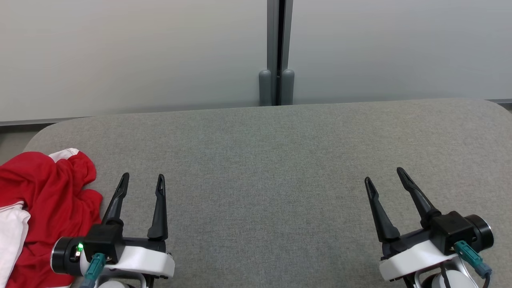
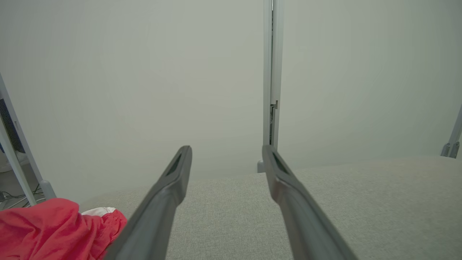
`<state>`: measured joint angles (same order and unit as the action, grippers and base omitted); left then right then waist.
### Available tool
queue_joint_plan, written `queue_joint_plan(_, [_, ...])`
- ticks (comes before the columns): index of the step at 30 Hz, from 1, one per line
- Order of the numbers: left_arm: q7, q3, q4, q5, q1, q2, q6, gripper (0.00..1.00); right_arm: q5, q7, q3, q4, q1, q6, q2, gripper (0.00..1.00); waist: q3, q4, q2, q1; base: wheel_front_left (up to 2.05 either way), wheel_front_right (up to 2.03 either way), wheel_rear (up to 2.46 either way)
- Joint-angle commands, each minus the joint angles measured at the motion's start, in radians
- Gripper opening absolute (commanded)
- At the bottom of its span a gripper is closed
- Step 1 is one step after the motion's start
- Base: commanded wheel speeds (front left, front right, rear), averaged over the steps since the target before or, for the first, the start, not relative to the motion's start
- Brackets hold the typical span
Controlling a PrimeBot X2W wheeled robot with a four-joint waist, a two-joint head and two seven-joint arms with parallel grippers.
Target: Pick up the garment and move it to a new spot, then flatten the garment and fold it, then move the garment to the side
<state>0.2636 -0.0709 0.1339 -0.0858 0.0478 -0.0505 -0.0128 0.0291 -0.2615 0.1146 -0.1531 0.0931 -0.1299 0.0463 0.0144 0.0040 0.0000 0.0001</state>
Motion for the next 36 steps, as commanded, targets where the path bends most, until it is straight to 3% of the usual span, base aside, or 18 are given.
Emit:
queue_joint_plan(1, [0.002,0.004,-0.001,0.0,-0.007,-0.002,0.005,1.0,0.005,-0.005,0.0,-0.002,0.008,-0.001,0.008,1.0,0.0,-0.001,0.0,-0.0001,0.0,0.0,0.0])
queue_joint_plan(23, [0.002,0.001,0.004,-0.036,-0.001,-0.001,0.002,1.0,0.061,-0.005,-0.015,-0.025,0.002,-0.001,0.007,1.0,-0.004,0.012,0.0,-0.0001,0.0,0.0,0.0])
queue_joint_plan(31, [0.001,0.011,0.021,-0.064,-0.002,-0.001,0.007,1.0,0.077,-0.005,0.0,-0.029,0.0,-0.001,0.007,1.0,-0.008,0.054,0.0,-0.0001,0.0,0.0,0.0])
queue_joint_plan(36, [0.001,0.023,0.034,-0.075,0.006,-0.002,0.016,1.0,0.121,-0.005,0.025,-0.037,-0.012,-0.001,0.007,1.0,-0.008,0.123,0.0,-0.0001,0.0,0.0,0.0])
